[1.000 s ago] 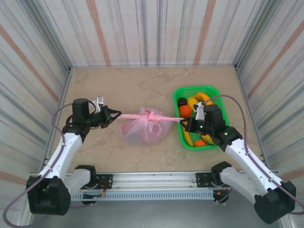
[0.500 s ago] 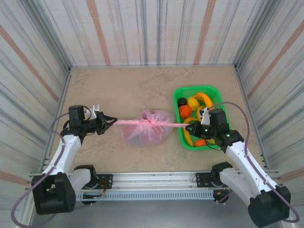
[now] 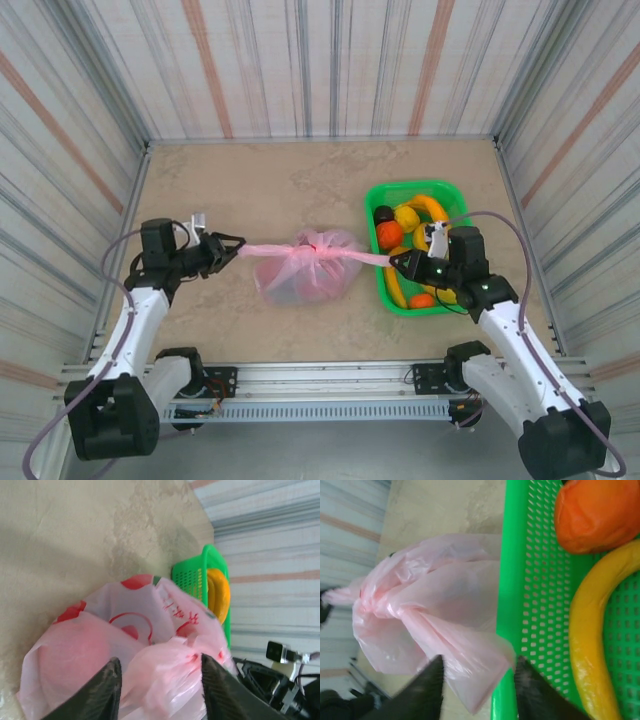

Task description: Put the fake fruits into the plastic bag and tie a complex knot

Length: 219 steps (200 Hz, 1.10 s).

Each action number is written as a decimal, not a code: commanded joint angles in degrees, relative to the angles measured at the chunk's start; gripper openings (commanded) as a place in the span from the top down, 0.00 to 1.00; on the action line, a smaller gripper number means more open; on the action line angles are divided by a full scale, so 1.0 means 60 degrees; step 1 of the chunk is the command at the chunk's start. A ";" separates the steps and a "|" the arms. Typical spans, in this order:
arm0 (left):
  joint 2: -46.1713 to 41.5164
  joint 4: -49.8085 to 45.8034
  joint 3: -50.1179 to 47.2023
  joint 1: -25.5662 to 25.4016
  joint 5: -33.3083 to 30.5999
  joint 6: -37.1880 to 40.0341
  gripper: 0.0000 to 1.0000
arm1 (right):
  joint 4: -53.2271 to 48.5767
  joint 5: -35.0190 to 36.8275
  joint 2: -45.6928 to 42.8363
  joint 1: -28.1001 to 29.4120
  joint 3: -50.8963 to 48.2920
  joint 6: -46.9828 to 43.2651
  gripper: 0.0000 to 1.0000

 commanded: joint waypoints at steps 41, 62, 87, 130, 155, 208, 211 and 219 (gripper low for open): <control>-0.0781 -0.1761 0.2000 0.0928 -0.1799 0.1440 0.36 | -0.2783 0.1808 -0.0417 -0.1024 0.2940 -0.2922 0.24; -0.0894 -0.1496 0.2088 0.1275 -0.2550 0.1636 0.30 | -0.2503 0.2864 -0.0483 -0.1330 0.2900 -0.3305 0.11; -0.0921 -0.0562 0.1821 0.1314 -0.3489 0.1958 0.22 | -0.1218 0.3788 -0.0534 -0.1535 0.2038 -0.3515 0.01; -0.0874 0.2351 0.0141 0.1311 -0.4923 0.1891 0.01 | 0.1779 0.4190 -0.0215 -0.1774 -0.0251 -0.4162 0.01; -0.0710 0.3253 -0.0715 0.1320 -0.5920 0.2380 0.01 | 0.3812 0.4100 0.0099 -0.1938 -0.1490 -0.4228 0.01; -0.0215 0.2888 -0.0950 0.1205 -0.7054 0.4130 0.01 | 0.6667 0.3481 0.1738 -0.2572 -0.2454 -0.4372 0.01; -0.0224 0.2926 -0.1002 0.1184 -0.7117 0.4166 0.01 | 0.6834 0.3508 0.1824 -0.2585 -0.2507 -0.4421 0.01; -0.0225 0.3083 -0.1154 0.1163 -0.7167 0.4290 0.01 | 0.7229 0.3603 0.2034 -0.2585 -0.2598 -0.4507 0.01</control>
